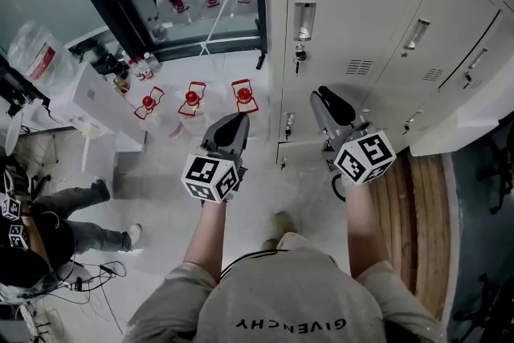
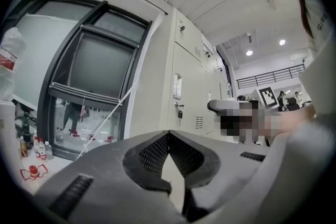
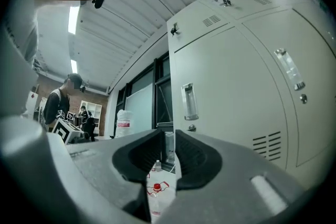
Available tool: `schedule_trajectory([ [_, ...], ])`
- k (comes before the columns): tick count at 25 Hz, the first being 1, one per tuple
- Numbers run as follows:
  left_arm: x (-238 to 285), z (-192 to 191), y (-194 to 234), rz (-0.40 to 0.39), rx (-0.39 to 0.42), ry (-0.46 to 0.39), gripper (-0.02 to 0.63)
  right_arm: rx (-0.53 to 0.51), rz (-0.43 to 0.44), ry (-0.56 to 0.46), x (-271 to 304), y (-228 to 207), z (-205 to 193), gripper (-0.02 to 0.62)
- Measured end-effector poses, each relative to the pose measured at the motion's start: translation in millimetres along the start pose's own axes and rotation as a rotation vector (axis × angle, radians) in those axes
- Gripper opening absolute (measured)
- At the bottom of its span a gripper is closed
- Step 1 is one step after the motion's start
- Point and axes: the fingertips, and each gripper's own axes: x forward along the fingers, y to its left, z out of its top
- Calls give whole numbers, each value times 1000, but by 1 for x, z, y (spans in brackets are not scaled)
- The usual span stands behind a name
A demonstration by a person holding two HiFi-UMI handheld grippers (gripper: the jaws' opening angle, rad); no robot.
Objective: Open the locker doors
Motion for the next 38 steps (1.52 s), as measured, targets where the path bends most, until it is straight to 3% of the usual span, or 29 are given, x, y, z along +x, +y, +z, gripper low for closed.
schedule_trajectory([
  [13, 38, 18, 22, 30, -30, -19, -2, -87, 65, 29, 76, -18, 35, 129],
  [21, 45, 20, 37, 54, -43, -26, -2, -149, 5, 59, 111, -30, 42, 178],
  [30, 47, 18, 47, 80, -59, -27, -2, -186, -55, 112, 132, -32, 39, 179],
  [38, 38, 11, 52, 96, -72, -18, -2, -127, -86, 128, 137, -32, 33, 170],
])
